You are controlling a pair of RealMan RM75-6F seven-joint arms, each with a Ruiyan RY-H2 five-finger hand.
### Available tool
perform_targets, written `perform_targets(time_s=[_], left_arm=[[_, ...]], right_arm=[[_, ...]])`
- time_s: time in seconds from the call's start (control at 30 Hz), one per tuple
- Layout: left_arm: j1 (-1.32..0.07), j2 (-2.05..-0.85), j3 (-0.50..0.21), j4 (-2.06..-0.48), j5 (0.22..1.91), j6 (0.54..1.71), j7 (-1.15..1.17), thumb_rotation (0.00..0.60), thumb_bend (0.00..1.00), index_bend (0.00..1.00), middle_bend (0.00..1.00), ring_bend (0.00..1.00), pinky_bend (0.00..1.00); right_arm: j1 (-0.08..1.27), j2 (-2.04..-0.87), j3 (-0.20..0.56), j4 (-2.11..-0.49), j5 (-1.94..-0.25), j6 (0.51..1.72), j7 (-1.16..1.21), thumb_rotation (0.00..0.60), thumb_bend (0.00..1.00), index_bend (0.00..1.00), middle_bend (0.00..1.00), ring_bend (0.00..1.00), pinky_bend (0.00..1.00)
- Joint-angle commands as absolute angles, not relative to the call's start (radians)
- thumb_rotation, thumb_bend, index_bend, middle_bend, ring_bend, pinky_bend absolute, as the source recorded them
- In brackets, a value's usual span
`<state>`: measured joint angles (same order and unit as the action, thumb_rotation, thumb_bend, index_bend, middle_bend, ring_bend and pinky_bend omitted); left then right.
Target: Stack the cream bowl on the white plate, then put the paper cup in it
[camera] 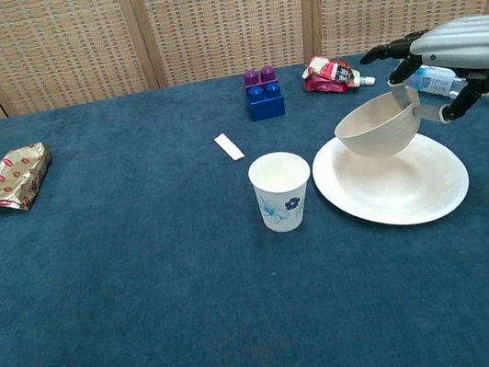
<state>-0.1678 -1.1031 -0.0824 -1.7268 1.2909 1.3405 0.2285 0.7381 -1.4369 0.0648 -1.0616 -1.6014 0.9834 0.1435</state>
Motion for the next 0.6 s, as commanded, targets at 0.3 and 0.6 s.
perform_targets(time_s=[0.3, 0.6], left_arm=[[-0.167, -1.102, -0.078, -1.727, 1.295, 1.346, 0.224, 0.600, 0.00, 0.00, 0.00, 0.00, 0.00], [-0.167, -1.102, -0.075, -1.728, 1.297, 1.349, 0.222, 0.600, 0.00, 0.00, 0.00, 0.00, 0.00]], right_arm=[[0.737, -1.466, 0.044, -1.036, -1.594, 0.979, 0.110, 0.600, 0.52, 0.61, 0.00, 0.00, 0.00], [0.728, -1.459, 0.014, -1.058, -1.613, 0.990, 0.128, 0.600, 0.36, 0.28, 0.00, 0.00, 0.00]])
